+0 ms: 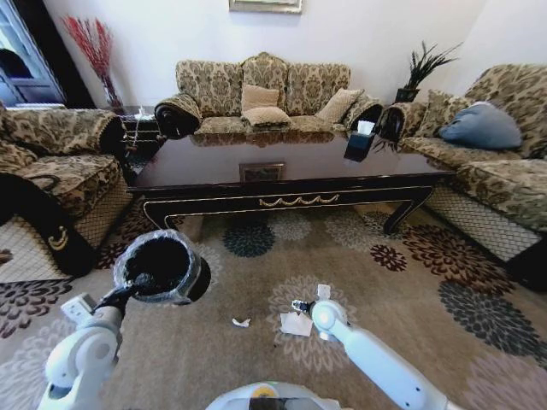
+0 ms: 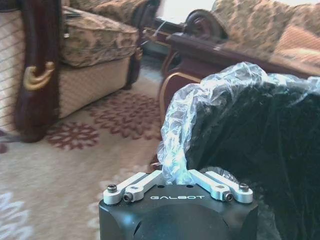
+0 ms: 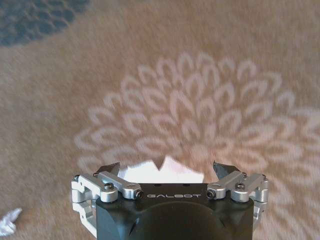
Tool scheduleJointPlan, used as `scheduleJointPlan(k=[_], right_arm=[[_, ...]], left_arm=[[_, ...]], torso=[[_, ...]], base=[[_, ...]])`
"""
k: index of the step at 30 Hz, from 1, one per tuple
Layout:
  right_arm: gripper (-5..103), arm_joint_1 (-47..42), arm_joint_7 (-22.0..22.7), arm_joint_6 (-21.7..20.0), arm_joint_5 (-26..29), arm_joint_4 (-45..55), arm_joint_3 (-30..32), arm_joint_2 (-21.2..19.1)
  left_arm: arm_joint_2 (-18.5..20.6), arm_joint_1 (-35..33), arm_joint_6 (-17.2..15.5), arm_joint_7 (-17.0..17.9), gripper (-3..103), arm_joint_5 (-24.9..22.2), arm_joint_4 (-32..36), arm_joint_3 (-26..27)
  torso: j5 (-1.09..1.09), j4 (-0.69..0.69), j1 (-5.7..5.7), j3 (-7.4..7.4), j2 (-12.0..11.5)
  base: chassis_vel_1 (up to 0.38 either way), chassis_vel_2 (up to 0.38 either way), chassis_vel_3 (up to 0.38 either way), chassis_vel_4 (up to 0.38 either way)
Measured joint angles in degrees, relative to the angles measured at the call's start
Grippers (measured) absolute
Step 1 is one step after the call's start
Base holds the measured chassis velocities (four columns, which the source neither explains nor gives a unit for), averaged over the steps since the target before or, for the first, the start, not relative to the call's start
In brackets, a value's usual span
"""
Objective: Move to the front of the table and pick up the trash from the floor, then place it into the trash bin.
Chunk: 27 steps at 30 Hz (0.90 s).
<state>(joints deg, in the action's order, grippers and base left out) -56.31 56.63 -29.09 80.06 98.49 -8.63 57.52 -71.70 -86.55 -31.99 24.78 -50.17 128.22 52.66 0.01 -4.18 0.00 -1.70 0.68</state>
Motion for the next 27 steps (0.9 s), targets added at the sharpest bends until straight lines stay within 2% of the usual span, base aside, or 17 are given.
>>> scheduleJointPlan(k=[7,11,17,27], right_arm=[[100,0.8,2.9,0.3,2.3,-4.0,-2.3,3.3],[100,2.6,3.6,0.4,3.6,-9.7,-2.9,8.5],[100,3.6,2.9,1.6,4.1,-14.3,-1.5,13.1],[100,2.8,0.1,3.7,1.0,-17.8,-0.7,13.2]], left_arm=[[-2.3,-0.1,-0.3,-0.1,2,1.7,2.1,-2.6],[-3.9,-0.8,-0.1,-0.6,2,2.1,3.7,-2.9],[-3.1,-1.5,0.2,-0.7,2,2.2,4.1,-2.2],[-3.0,-1.6,0.3,-0.7,2,3.7,3.6,-2.7]], torso=[[-0.02,0.01,0.00,-0.01,0.0],[-0.01,0.01,0.00,-0.01,0.0],[-0.02,0.02,0.00,-0.01,0.0],[-0.01,0.01,0.00,-0.01,0.0]], base=[[0.000,0.000,0.000,0.000],[0.000,0.000,0.000,0.000],[0.000,0.000,0.000,0.000],[0.000,0.000,0.000,0.000]])
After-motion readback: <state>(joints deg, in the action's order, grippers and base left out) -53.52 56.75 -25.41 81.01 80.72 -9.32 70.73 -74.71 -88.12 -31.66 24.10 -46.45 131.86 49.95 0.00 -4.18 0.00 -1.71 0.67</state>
